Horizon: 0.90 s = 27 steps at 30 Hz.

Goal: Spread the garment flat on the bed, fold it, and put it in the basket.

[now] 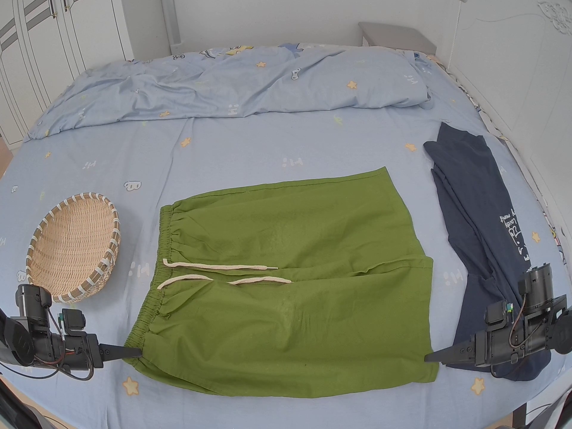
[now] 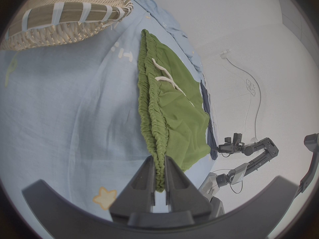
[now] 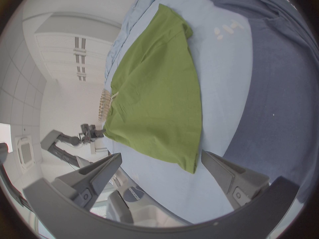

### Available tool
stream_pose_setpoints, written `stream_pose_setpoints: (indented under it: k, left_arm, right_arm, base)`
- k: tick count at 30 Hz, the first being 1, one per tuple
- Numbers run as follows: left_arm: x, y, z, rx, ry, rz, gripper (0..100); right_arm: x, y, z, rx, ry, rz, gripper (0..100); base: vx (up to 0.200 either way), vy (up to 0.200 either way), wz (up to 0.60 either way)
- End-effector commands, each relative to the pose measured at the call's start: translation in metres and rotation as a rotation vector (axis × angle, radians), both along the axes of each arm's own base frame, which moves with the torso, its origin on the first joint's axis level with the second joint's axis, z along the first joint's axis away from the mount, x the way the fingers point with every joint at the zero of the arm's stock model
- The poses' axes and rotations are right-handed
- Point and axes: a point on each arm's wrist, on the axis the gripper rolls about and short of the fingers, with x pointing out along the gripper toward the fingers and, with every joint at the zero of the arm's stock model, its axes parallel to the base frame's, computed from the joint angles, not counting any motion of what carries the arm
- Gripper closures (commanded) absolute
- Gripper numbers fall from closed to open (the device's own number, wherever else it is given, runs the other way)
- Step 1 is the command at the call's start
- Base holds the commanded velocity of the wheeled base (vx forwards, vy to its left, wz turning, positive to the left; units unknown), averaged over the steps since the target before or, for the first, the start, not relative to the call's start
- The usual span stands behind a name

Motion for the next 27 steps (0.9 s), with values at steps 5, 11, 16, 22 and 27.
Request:
stream_pose_setpoints:
  k: [5, 11, 16, 22, 27]
  left_arm:
    - [-0.001, -0.001, 0.001, 0.002, -0.006, -0.002, 100]
    - [-0.001, -0.001, 0.001, 0.002, -0.004, -0.005, 100]
    - [-0.001, -0.001, 0.000, 0.002, -0.004, -0.005, 100]
    - [-0.001, -0.001, 0.000, 0.002, -0.002, -0.005, 100]
    - [-0.001, -0.002, 0.000, 0.002, -0.002, -0.007, 100]
  right_arm:
    - [-0.002, 0.001, -0.031, -0.055, 0.059, 0.097, 0]
    - [-0.003, 0.009, -0.030, -0.055, 0.053, 0.140, 0]
    - [0.003, 0.015, -0.036, -0.053, 0.021, 0.168, 0]
    - [0.004, 0.018, -0.042, -0.049, -0.009, 0.182, 0]
    - [0.004, 0.020, -0.045, -0.046, -0.016, 0.187, 0]
  base:
    - [0.000, 0.000, 0.00]
    - [0.000, 0.000, 0.00]
    - [0.000, 0.000, 0.00]
    - [0.000, 0.000, 0.00]
    - [0.000, 0.000, 0.00]
